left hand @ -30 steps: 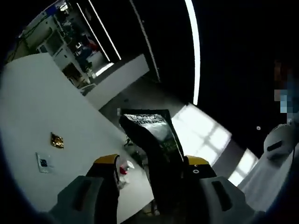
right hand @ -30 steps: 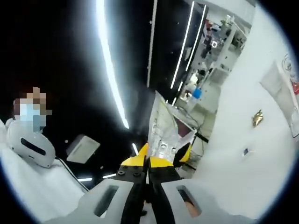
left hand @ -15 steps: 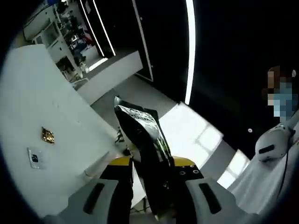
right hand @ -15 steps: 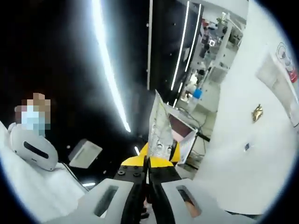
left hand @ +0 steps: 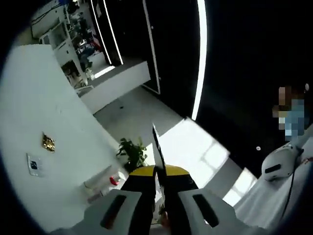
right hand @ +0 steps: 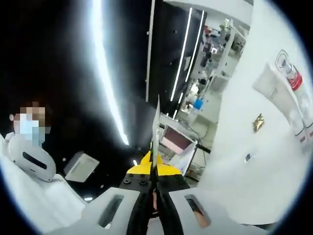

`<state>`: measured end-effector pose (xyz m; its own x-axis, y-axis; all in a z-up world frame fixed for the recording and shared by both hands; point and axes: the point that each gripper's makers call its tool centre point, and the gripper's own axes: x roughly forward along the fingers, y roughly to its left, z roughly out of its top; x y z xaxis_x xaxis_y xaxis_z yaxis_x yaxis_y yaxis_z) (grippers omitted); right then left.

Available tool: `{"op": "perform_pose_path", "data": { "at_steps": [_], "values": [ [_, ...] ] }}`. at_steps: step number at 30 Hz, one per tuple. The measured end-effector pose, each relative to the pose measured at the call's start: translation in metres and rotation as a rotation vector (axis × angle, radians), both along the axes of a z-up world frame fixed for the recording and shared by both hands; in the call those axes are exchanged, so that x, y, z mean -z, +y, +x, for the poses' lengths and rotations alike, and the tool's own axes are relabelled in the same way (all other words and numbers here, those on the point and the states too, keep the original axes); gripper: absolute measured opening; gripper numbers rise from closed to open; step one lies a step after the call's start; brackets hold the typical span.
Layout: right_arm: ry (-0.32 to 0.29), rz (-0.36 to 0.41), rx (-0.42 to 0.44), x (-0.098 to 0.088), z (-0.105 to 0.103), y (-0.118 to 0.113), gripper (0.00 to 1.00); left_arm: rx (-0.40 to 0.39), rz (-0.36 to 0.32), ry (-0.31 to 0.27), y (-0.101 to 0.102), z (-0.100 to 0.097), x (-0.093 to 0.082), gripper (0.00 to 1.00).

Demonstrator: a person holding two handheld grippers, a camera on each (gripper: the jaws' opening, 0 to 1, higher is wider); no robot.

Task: Arrange the skincare products in the storage area until every visible bottle or jar stands upright without overlapping.

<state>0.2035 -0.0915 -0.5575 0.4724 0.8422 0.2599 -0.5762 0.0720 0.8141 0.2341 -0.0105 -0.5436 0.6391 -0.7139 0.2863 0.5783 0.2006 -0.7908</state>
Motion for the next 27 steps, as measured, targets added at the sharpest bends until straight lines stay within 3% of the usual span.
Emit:
{"op": "perform_pose_path", "data": {
  "at_steps": [1, 6, 9, 11, 13, 14, 16, 21, 23, 27],
  "values": [
    [0.001, -0.001, 0.001, 0.0, 0.0, -0.001, 0.01, -0.004, 0.032, -0.007, -0.003, -0.001, 0.001, 0.0],
    [-0.007, -0.034, 0.021, 0.004, 0.001, -0.003, 0.01, 0.019, -0.02, 0.023, -0.005, -0.002, -0.003, 0.0],
    [-0.047, -0.02, 0.033, -0.003, 0.001, -0.004, 0.03, 0.024, -0.039, 0.027, -0.006, -0.003, -0.007, 0.0],
    [-0.092, 0.001, 0.02, -0.013, -0.004, -0.003, 0.11, 0.05, -0.097, 0.036, -0.008, -0.006, -0.018, 0.0],
    [-0.1, -0.011, -0.004, -0.017, -0.005, 0.002, 0.28, 0.077, -0.093, 0.035, -0.011, -0.008, -0.021, 0.0],
    [-0.107, -0.028, -0.014, -0.017, -0.004, 0.005, 0.31, 0.098, -0.074, 0.042, -0.014, -0.01, -0.02, 0.0],
    [-0.121, -0.047, -0.024, -0.018, -0.002, 0.008, 0.3, 0.133, -0.02, 0.043, -0.022, -0.014, -0.016, 0.0],
    [-0.141, -0.066, -0.004, -0.02, 0.009, 0.007, 0.2, 0.15, -0.034, 0.062, -0.026, -0.017, -0.018, 0.0],
    [-0.145, -0.115, 0.012, -0.014, 0.012, 0.005, 0.13, 0.143, -0.027, 0.08, -0.024, -0.016, -0.013, 0.0],
    [-0.139, -0.175, 0.032, -0.004, 0.013, 0.005, 0.1, 0.125, 0.037, 0.114, -0.022, -0.013, 0.001, 0.0]
  ]
}}
